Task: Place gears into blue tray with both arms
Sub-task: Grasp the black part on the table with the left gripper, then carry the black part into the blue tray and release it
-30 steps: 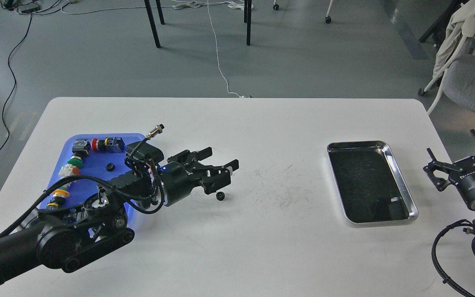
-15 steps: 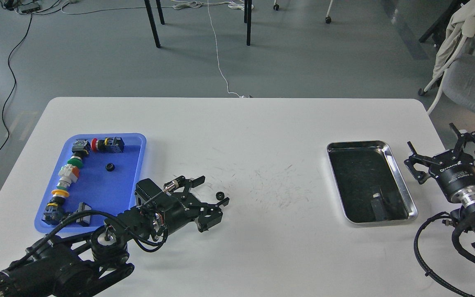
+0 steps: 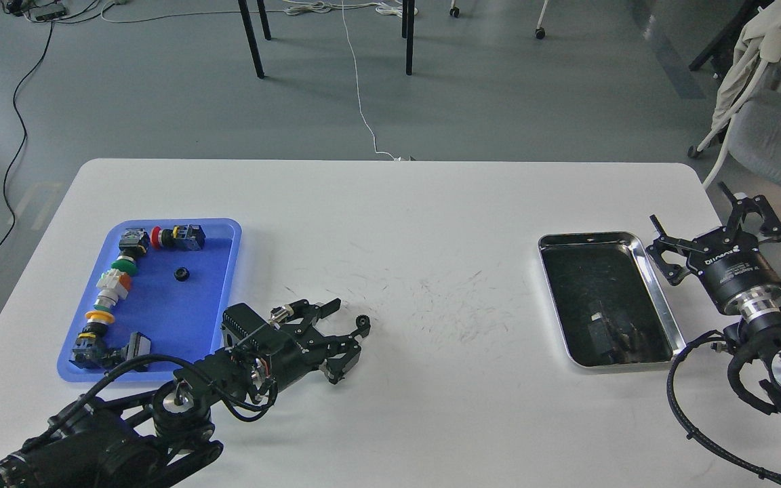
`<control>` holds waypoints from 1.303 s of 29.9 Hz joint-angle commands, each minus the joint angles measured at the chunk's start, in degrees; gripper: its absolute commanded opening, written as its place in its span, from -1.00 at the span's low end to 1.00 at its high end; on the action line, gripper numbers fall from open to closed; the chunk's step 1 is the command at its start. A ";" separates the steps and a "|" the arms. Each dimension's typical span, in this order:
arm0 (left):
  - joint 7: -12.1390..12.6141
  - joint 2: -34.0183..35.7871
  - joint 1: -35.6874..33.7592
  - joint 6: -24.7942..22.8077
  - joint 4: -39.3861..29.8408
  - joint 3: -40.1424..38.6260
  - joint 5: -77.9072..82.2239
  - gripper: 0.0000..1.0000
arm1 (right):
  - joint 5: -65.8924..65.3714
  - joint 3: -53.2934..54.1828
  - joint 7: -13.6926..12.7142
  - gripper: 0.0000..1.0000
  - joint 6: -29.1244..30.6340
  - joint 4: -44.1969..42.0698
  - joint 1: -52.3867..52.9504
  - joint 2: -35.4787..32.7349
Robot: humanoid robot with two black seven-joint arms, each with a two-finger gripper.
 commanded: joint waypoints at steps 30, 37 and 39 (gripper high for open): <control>-0.87 28.39 -5.15 1.05 -8.31 -2.04 -19.69 -0.91 | -0.44 -0.80 -0.09 0.96 0.00 -0.11 3.51 -0.64; -2.46 32.80 1.43 2.98 -7.61 -0.37 -25.16 -0.90 | -0.44 -1.24 -0.09 0.96 0.00 -0.20 3.69 -0.38; -2.46 32.54 2.14 3.86 -7.61 -0.19 -25.16 -0.90 | -0.44 -1.24 -0.09 0.96 0.00 -0.20 3.95 -0.38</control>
